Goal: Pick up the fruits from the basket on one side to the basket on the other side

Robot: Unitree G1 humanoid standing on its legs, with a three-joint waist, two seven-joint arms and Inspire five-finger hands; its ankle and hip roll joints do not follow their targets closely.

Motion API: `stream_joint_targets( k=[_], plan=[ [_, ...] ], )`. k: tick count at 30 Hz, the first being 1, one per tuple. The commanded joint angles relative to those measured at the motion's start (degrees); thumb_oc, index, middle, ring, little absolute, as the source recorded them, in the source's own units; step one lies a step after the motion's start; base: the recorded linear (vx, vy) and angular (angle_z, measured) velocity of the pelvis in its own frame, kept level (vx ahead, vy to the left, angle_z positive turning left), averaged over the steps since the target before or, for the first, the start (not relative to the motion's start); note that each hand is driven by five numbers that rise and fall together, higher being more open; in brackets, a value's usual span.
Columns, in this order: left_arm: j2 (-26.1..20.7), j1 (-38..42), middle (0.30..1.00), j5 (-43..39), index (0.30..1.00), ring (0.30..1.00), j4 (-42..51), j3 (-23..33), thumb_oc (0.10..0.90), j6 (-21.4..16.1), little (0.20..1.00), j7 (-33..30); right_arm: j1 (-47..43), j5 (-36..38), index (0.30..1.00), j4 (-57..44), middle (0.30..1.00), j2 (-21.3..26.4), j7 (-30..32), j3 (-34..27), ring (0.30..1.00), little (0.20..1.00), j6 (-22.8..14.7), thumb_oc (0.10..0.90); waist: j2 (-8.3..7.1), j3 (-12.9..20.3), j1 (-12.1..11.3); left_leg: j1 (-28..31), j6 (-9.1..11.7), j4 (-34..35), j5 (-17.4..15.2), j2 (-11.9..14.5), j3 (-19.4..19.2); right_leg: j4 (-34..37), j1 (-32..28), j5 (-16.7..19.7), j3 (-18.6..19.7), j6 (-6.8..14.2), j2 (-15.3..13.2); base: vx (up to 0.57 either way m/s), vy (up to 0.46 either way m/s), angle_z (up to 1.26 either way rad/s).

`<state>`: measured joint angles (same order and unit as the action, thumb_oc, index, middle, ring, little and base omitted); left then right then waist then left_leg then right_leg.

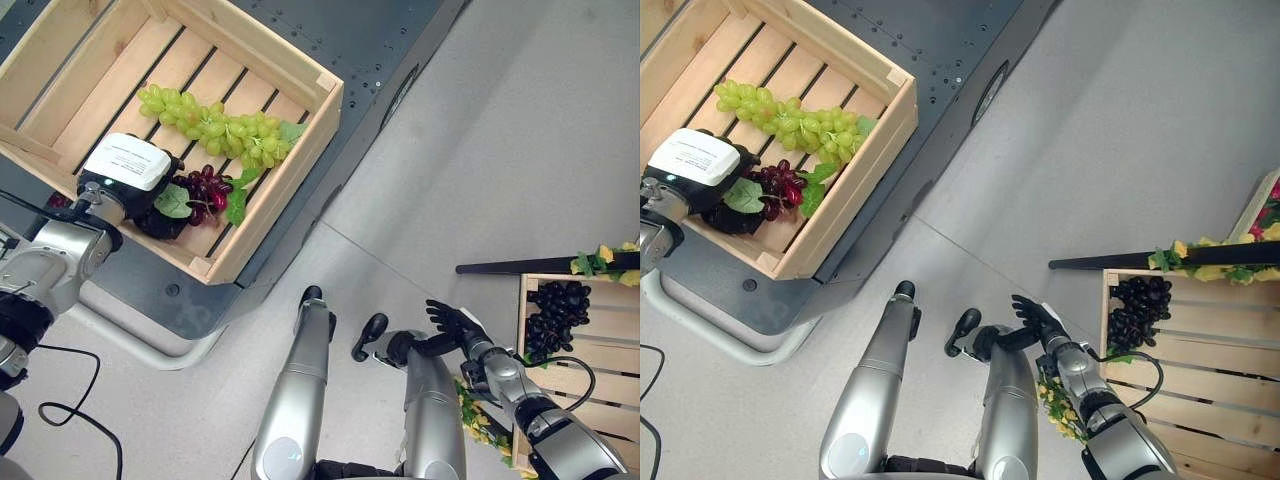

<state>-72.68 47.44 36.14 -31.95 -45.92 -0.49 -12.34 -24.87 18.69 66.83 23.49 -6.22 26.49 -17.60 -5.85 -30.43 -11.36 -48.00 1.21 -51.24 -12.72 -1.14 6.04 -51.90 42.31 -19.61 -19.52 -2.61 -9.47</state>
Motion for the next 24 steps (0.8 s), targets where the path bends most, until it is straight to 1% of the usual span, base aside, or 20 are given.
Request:
stream_joint_targets(
  k=[1, 2, 3, 4, 6, 7, 9, 12, 13, 14, 15, 19, 21, 22, 24],
  plan=[
    [-3.2, 3.9, 0.900, -1.4, 0.900, 0.900, -0.6, 3.7, 0.800, -1.2, 0.900, -3.9, 2.8, 3.1, 0.900, -1.0, 0.900, 2.1, -1.0, -1.6, 0.900, 0.900, -3.3, 0.800, 0.81, 0.6, -1.8, 3.8, -5.8, 7.9, 1.3, -2.3, -4.3, 1.9, -5.3, 3.6, -0.5, -0.4, 1.8, 0.00, 0.000, 0.00],
    [-3.0, 3.9, 0.900, -1.9, 0.900, 0.900, -0.5, 3.6, 0.800, -1.8, 0.900, -3.8, 2.7, 3.0, 0.900, -1.1, 0.900, 2.0, -0.9, -1.7, 0.900, 0.900, -3.2, 0.800, 0.80, 0.6, -1.8, 3.9, -5.8, 7.9, 1.2, -2.3, -4.3, 1.9, -5.3, 3.6, -0.5, -0.3, 1.8, 0.00, 0.000, 0.00],
    [-2.4, 3.3, 0.900, -2.5, 0.900, 0.900, -0.5, 3.8, 0.800, -3.4, 0.900, -4.1, 2.7, 2.6, 0.900, -1.3, 0.900, 1.8, -0.6, -2.0, 0.900, 0.900, -3.1, 0.800, 0.73, 0.6, -1.7, 3.8, -5.8, 8.2, 1.4, -2.2, -4.3, 1.9, -5.1, 3.7, -0.5, -0.3, 1.8, 0.00, 0.000, 0.00],
    [-2.2, 3.2, 0.900, -2.6, 0.900, 0.900, -0.5, 4.0, 0.800, -3.9, 0.900, -4.4, 2.7, 2.5, 0.900, -1.4, 0.900, 1.8, -0.4, -2.0, 0.900, 0.900, -3.1, 0.800, 0.72, 0.6, -1.7, 3.8, -5.8, 8.3, 1.4, -2.2, -4.3, 1.9, -5.1, 3.7, -0.5, -0.3, 1.9, 0.00, 0.000, 0.00],
    [-1.2, 2.6, 0.900, -5.1, 0.900, 0.900, -0.9, 4.3, 0.800, -6.8, 0.900, -5.4, 2.6, 2.4, 0.900, -1.5, 0.900, 1.7, 0.2, -1.9, 0.900, 0.900, -3.0, 0.800, 0.63, 0.6, -1.5, 3.8, -5.9, 8.6, 1.5, -2.2, -4.2, 2.1, -5.0, 3.7, -0.5, -0.3, 2.0, 0.00, 0.000, 0.00],
    [-1.0, 2.5, 0.900, -5.7, 0.900, 0.900, -1.0, 4.4, 0.800, -7.4, 0.900, -5.5, 2.6, 2.4, 0.900, -1.5, 0.900, 1.7, 0.3, -1.9, 0.900, 0.900, -3.0, 0.800, 0.62, 0.6, -1.5, 3.8, -5.9, 8.6, 1.5, -2.2, -4.2, 2.1, -4.9, 3.7, -0.4, -0.3, 2.0, 0.00, 0.000, 0.00],
    [0.0, 1.9, 0.900, -8.7, 0.900, 0.900, -1.6, 4.9, 0.800, -12.0, 0.900, -5.8, 2.5, 2.0, 0.900, -1.5, 0.900, 1.8, 0.4, -2.1, 0.900, 0.900, -2.8, 0.800, 0.51, 0.6, -1.3, 3.7, -5.8, 8.7, 1.6, -2.1, -4.3, 2.2, -4.8, 3.8, -0.4, -0.3, 2.2, 0.00, 0.000, 0.00],
    [1.3, 1.3, 0.900, -10.8, 0.900, 0.900, -1.9, 5.3, 0.800, -15.8, 0.900, -5.2, 2.4, 2.0, 0.900, -1.4, 0.900, 1.9, 0.5, -2.3, 0.900, 0.900, -2.6, 0.800, 0.49, 0.6, -1.2, 3.5, -5.8, 8.8, 1.7, -2.1, -4.2, 2.0, -4.4, 3.8, -0.3, -0.4, 2.3, 0.00, 0.000, 0.00],
    [2.2, 0.4, 0.900, -12.6, 0.900, 0.900, -2.1, 6.0, 0.800, -17.3, 0.900, -5.9, 2.2, 2.1, 0.900, -1.6, 0.900, 1.9, 0.6, -2.4, 0.900, 0.900, -2.2, 0.800, 0.43, 0.6, -1.1, 3.6, -5.7, 9.1, 1.8, -2.0, -4.2, 2.2, -4.4, 3.7, -0.2, -0.5, 2.4, 0.00, 0.000, 0.00],
    [2.5, 0.1, 0.900, -12.9, 0.900, 0.900, -2.2, 6.2, 0.800, -17.6, 0.900, -6.2, 2.2, 2.0, 0.900, -1.6, 0.900, 1.8, 0.6, -2.3, 0.900, 0.900, -2.2, 0.800, 0.41, 0.6, -1.0, 3.6, -5.7, 9.1, 1.8, -2.0, -4.2, 2.3, -4.4, 3.7, -0.1, -0.6, 2.5, 0.00, 0.000, 0.00],
    [3.3, -0.5, 0.900, -13.4, 0.900, 0.900, -2.6, 6.8, 0.800, -18.8, 0.900, -7.2, 2.4, 1.6, 0.900, -1.6, 0.900, 1.7, 0.6, -2.4, 0.900, 0.900, -2.3, 0.800, 0.37, 0.6, -0.8, 3.6, -5.7, 9.1, 1.7, -1.9, -4.2, 2.2, -4.4, 3.6, 0.0, -0.7, 2.6, 0.00, 0.000, 0.00],
    [4.9, -0.7, 0.900, -12.4, 0.900, 0.900, -3.8, 7.4, 0.800, -20.5, 0.900, -7.3, 2.8, 0.9, 0.900, -1.4, 0.900, 1.4, 0.4, -2.4, 0.900, 0.900, -2.4, 0.800, 0.18, 0.6, -0.3, 4.1, -5.5, 9.3, 1.7, -1.8, -4.5, 2.7, -4.6, 3.7, 0.2, -0.6, 2.7, 0.00, 0.000, 0.00],
    [5.3, -0.2, 0.900, -11.0, 0.900, 0.900, -3.9, 6.9, 0.800, -20.1, 0.900, -6.4, 2.6, 0.9, 0.900, -1.4, 0.900, 1.3, 0.6, -2.4, 0.900, 0.900, -2.3, 0.800, 0.22, 0.6, -0.2, 4.1, -5.5, 9.3, 1.7, -1.8, -4.5, 2.7, -4.6, 3.6, 0.2, -0.7, 2.7, 0.00, 0.000, 0.00],
    [5.3, 0.3, 0.900, -11.0, 0.900, 0.900, -3.7, 6.1, 0.800, -19.0, 0.900, -5.2, 2.3, 1.1, 0.900, -1.5, 0.900, 1.5, 0.9, -2.3, 0.900, 0.900, -1.9, 0.800, 0.29, 0.6, -0.1, 4.2, -5.5, 9.5, 1.7, -1.8, -4.6, 2.8, -4.6, 3.7, 0.2, -0.7, 2.7, 0.00, 0.000, 0.00],
    [5.5, 0.3, 0.900, -11.4, 0.900, 0.900, -3.6, 5.7, 0.800, -18.2, 0.900, -4.5, 2.1, 1.3, 0.900, -1.7, 0.900, 1.6, 1.1, -2.2, 0.900, 0.900, -1.6, 0.800, 0.37, 0.6, 0.1, 4.1, -5.5, 9.4, 1.7, -1.8, -4.7, 2.7, -4.4, 3.6, 0.3, -0.8, 2.7, 0.00, 0.000, 0.00]
  ],
)
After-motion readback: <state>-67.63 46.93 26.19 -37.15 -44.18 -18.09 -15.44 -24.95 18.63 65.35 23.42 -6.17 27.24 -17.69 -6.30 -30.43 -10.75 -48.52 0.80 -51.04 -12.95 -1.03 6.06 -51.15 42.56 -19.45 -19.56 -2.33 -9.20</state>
